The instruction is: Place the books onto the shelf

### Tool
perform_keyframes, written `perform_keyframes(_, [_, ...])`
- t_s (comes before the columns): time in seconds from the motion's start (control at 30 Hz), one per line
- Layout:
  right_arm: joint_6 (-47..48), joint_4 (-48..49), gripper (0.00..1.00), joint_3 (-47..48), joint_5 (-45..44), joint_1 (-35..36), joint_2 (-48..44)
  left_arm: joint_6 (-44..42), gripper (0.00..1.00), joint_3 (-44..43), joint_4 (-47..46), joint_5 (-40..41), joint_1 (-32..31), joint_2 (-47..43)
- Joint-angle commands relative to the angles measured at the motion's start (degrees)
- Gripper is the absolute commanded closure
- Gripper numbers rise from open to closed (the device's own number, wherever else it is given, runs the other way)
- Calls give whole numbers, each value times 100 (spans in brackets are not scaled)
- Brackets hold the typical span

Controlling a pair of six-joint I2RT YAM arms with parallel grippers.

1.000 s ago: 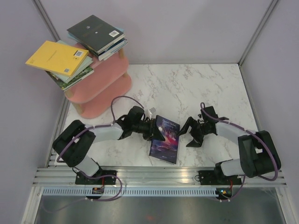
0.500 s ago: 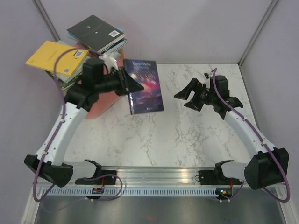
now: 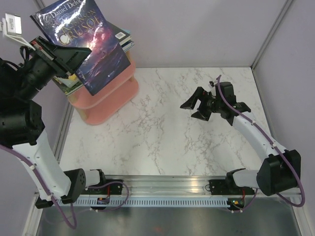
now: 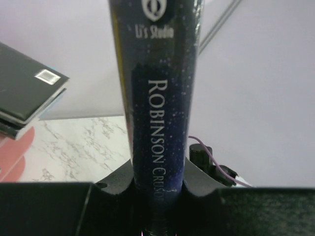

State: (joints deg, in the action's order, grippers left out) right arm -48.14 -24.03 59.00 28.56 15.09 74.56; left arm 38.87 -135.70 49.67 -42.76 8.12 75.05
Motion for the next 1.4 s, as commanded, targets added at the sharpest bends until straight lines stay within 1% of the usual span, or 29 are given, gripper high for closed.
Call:
perform_keyframes(0.0, [129,39,6,85,18,195,76,540,98,217,-542,-547,854,212])
perform_keyframes(0.1, [173,13,6,103,10,362,76,1024,98,474,-1230,-899,1418,256])
perform_keyframes(0.13, [199,13,6,111,10,389,76,1269,98,465,-1449,-1048,1803,387])
perform_keyframes(0.2, [209,-5,6,111,1,503,76,1525,98,457,-1530,-1120,2192,502])
perform_keyframes(0.23, [226,-14,6,103,1,530,67,1605,98,474,-1548,-1164,2542,546])
perform_keyframes(0.33, [235,-31,6,85,-8,670,67,1738,98,492,-1653,-1199,2896,687])
perform_keyframes(0.43, [252,-31,6,68,-26,784,93,1738,98,623,-1662,-1217,3037,775])
perform_keyframes(0.53, [261,-31,6,59,-69,846,146,1685,98,973,-1566,-1208,3108,722])
perform_keyframes(0.73, [288,-40,6,129,-43,881,339,1343,98,1300,-926,-919,3108,731])
perform_keyframes(1.0, [314,-40,6,94,-25,952,436,1316,98,2011,-766,-804,3108,766])
perform_keyframes(1.27, [384,-66,7,41,-8,978,471,1017,98,2188,-573,-856,3108,854])
perform_keyframes(1.3, [384,-67,6,32,-8,978,463,982,97,2223,-546,-839,3108,863])
perform_keyframes(1.37, [376,-66,7,32,-17,978,454,860,88,2214,-476,-769,3108,871])
